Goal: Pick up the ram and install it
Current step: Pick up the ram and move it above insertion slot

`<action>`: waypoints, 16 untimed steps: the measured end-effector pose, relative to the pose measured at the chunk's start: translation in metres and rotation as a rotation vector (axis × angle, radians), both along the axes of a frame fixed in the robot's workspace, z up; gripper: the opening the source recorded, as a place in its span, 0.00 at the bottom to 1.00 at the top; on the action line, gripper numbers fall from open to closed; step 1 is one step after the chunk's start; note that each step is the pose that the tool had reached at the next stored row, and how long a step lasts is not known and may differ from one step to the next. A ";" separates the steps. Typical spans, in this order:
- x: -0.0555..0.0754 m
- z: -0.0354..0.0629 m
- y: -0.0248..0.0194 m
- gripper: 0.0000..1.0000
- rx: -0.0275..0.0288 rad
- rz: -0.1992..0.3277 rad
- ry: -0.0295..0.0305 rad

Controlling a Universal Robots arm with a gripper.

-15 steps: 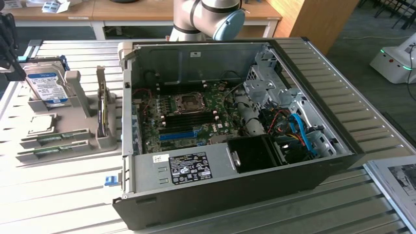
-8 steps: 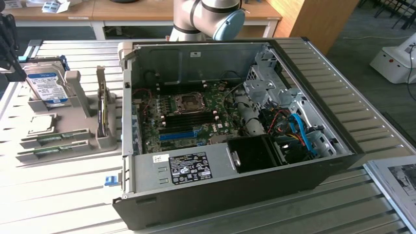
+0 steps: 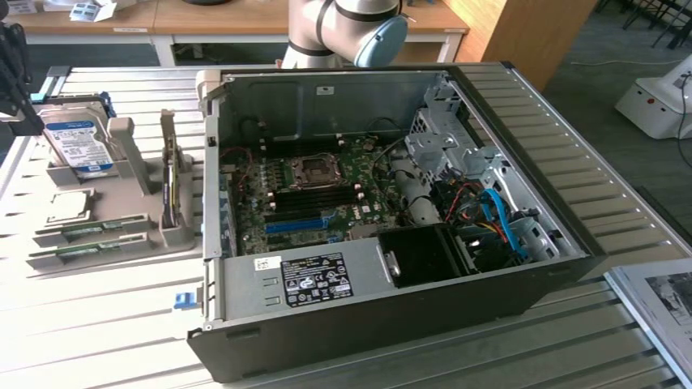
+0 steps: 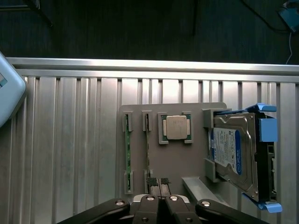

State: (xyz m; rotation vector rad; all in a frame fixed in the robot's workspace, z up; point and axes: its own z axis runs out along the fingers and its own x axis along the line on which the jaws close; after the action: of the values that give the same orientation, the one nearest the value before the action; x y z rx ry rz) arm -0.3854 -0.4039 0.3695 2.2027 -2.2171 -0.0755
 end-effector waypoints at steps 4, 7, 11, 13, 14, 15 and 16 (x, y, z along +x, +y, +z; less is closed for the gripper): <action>0.000 0.0000 0.0000 0.23 0.0000 0.000 -0.0001; 0.000 0.0000 0.0000 0.29 0.0000 0.000 0.0000; 0.000 0.0000 0.0000 0.29 0.0000 0.000 -0.0001; 0.000 0.0000 0.0000 0.29 0.0001 0.000 -0.0001; 0.000 -0.0001 0.0000 0.29 0.0000 0.000 0.0000; 0.000 -0.0003 0.0000 0.29 0.0000 0.000 -0.0001; 0.000 -0.0007 0.0000 0.29 0.0002 0.000 -0.0003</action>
State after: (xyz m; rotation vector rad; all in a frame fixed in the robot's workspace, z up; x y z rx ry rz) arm -0.3853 -0.4039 0.3688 2.2030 -2.2172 -0.0754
